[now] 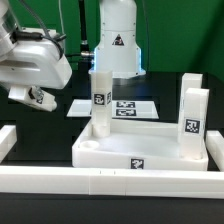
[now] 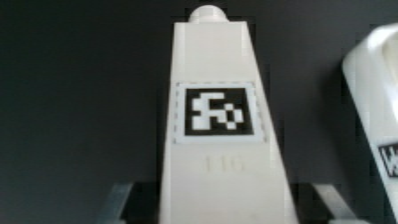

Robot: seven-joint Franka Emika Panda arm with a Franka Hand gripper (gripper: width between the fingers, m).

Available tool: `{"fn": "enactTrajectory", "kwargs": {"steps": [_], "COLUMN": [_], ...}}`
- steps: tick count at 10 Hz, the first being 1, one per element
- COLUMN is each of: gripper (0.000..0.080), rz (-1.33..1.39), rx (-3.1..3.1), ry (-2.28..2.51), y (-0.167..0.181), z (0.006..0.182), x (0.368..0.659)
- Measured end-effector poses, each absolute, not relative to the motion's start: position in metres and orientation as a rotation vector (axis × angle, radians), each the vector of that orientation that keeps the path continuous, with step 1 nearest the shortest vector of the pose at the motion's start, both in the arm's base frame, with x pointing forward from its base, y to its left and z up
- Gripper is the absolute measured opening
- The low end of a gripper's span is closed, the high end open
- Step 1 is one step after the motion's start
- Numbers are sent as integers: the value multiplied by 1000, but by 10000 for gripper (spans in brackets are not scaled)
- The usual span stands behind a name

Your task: Assemble desk

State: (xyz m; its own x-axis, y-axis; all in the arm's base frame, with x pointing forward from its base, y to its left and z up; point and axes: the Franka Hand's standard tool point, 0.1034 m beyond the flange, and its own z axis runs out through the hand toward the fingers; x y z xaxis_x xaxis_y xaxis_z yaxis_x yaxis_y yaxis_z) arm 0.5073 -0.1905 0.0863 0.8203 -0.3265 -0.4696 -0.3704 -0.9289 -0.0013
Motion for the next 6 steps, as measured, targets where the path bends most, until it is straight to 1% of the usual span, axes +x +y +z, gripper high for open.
{"fn": "enactTrajectory", "kwargs": {"steps": [3, 4, 6], "gripper": [290, 290, 290], "rz": [485, 355, 200], "rx": [-2987, -3031, -3076], "ry": [539, 531, 539], "y": [-180, -181, -184], "z": [105, 107, 104], "x": [525, 535, 534]}}
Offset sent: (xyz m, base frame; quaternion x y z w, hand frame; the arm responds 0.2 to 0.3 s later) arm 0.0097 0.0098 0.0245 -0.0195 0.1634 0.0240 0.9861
